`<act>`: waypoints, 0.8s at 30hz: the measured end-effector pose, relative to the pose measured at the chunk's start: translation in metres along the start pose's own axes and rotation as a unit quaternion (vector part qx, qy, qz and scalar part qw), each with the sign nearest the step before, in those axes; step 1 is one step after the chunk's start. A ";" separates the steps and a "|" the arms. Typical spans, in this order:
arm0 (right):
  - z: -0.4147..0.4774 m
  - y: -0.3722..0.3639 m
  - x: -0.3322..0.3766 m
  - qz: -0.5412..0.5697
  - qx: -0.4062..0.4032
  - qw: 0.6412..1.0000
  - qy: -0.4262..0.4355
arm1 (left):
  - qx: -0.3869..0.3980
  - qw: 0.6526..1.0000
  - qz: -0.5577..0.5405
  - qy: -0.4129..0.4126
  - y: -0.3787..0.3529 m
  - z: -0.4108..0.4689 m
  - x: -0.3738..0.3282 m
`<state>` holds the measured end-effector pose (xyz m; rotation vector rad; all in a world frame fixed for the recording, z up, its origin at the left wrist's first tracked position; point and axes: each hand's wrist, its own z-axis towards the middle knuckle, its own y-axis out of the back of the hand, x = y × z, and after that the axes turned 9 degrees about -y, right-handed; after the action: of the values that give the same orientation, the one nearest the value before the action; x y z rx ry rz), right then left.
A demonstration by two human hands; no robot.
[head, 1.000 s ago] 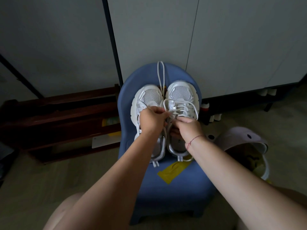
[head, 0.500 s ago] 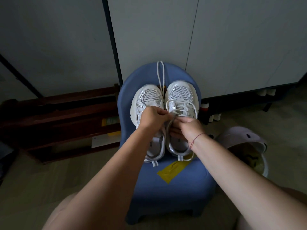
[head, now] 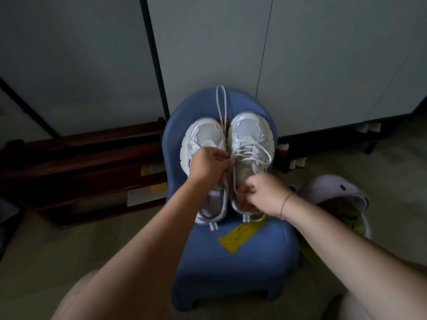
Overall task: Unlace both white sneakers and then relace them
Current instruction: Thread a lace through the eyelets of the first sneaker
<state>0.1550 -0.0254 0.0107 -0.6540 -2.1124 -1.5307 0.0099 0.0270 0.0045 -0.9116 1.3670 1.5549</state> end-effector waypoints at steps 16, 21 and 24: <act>0.026 -0.007 0.010 0.258 -0.053 0.963 -0.051 | -0.001 1.000 -0.019 0.010 -0.001 0.000 0.000; 0.023 0.006 0.006 0.195 0.083 0.975 -0.061 | 0.001 0.999 -0.047 0.011 -0.002 0.000 0.002; 0.007 0.015 0.003 0.115 0.292 0.947 -0.069 | 0.003 0.998 -0.061 0.020 -0.002 0.000 0.002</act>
<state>0.1614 -0.0145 0.0212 -0.7599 -2.3321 -0.6931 0.0113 0.0278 0.0020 -1.0082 1.3173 1.4460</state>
